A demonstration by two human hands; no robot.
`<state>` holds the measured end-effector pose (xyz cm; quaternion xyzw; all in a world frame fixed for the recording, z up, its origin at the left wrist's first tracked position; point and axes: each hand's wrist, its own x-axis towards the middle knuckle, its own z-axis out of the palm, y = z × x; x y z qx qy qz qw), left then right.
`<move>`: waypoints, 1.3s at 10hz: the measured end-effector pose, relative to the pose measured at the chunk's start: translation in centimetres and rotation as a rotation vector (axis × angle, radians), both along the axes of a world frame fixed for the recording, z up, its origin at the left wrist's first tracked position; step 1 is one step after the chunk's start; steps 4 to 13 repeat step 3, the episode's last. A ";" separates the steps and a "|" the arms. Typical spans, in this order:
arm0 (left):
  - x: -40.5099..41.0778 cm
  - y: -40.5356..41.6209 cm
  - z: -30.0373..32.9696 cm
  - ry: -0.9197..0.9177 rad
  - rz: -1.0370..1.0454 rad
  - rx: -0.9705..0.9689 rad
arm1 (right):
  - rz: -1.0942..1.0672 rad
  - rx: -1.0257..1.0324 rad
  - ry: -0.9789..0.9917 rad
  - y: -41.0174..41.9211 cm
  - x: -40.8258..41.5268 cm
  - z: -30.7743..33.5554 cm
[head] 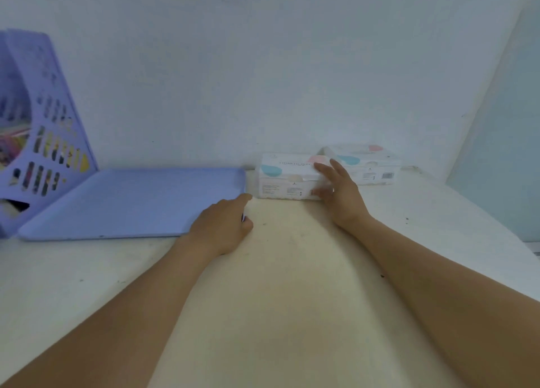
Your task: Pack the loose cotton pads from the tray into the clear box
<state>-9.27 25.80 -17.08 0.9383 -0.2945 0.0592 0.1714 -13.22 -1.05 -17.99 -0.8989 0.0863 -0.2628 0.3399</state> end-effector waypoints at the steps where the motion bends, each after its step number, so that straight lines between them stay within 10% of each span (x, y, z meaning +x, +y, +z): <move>1: 1.2 -0.7 -0.4 -0.093 -0.018 -0.113 | -0.121 -0.083 -0.015 0.3 1.1 -0.2; 13: 1.3 -0.8 -0.6 -0.134 0.007 -0.179 | -0.264 -0.094 -0.132 0.8 3.1 0.2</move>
